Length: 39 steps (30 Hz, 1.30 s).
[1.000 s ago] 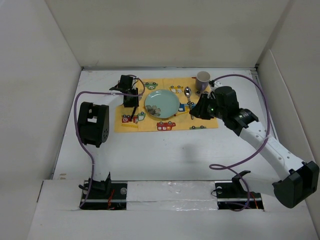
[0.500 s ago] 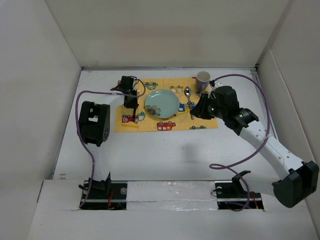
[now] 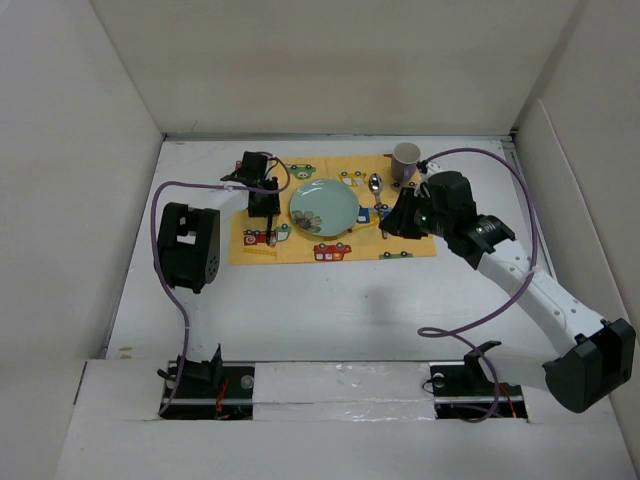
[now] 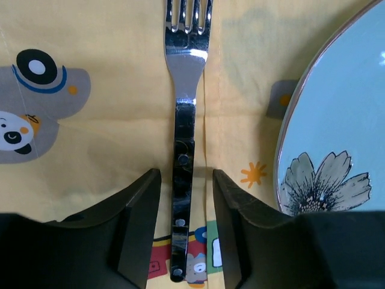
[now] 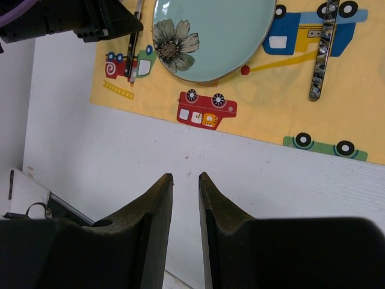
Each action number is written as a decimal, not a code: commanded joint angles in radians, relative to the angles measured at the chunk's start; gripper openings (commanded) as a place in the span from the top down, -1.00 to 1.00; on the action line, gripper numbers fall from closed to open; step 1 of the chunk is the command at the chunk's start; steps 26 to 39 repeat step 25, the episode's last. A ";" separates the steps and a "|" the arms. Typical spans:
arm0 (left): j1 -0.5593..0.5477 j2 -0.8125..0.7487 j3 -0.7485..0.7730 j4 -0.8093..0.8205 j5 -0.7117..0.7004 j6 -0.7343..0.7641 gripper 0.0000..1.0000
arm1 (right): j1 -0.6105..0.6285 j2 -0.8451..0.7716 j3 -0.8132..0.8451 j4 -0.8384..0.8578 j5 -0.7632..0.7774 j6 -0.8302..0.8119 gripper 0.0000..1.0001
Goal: Set the dinner table for one person
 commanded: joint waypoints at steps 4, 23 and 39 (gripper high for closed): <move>-0.001 -0.118 0.035 -0.093 -0.050 -0.011 0.03 | -0.014 0.000 0.081 -0.015 -0.016 -0.023 0.38; -0.001 -1.069 -0.130 -0.061 -0.099 -0.271 -0.27 | -0.103 -0.301 0.411 -0.192 0.439 -0.029 -0.65; -0.001 -1.121 -0.185 -0.070 -0.093 -0.286 -0.45 | -0.121 -0.302 0.364 -0.193 0.418 -0.026 -0.75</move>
